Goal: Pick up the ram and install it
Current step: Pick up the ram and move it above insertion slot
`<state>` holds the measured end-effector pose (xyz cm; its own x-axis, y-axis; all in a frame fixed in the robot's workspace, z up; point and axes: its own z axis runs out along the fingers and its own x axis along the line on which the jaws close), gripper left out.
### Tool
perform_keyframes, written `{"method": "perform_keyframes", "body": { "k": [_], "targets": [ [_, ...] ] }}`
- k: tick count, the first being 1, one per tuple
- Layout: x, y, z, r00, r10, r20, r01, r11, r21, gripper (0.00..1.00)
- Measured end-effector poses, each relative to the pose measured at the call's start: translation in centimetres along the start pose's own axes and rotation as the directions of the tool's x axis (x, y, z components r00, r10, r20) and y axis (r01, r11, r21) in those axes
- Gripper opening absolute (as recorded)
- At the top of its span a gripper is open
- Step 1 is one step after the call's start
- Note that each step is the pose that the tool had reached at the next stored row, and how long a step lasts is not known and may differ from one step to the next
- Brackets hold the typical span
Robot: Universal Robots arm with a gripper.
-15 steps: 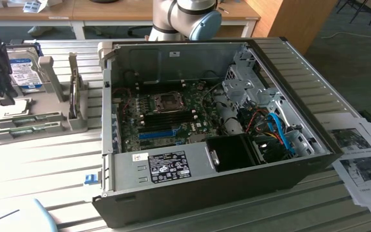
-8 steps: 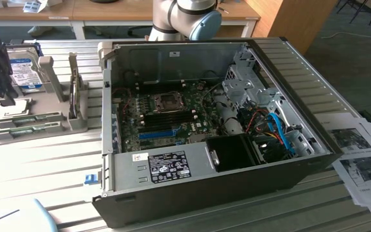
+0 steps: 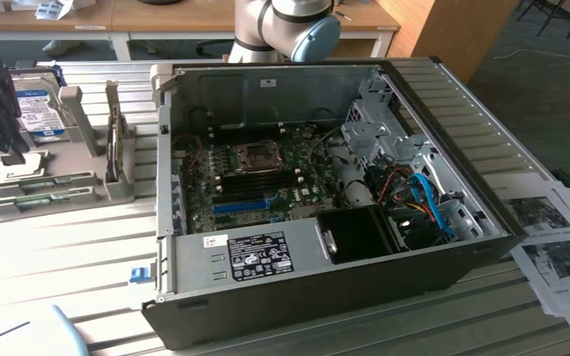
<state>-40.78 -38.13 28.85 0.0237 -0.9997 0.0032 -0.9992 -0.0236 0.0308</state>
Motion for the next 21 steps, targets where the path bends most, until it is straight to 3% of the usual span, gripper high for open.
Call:
{"method": "perform_keyframes", "body": {
  "k": [21],
  "targets": [
    [0.0,-0.03,0.95,1.0,0.0,0.0001,0.0,1.0,0.0,0.29]
  ]
}}
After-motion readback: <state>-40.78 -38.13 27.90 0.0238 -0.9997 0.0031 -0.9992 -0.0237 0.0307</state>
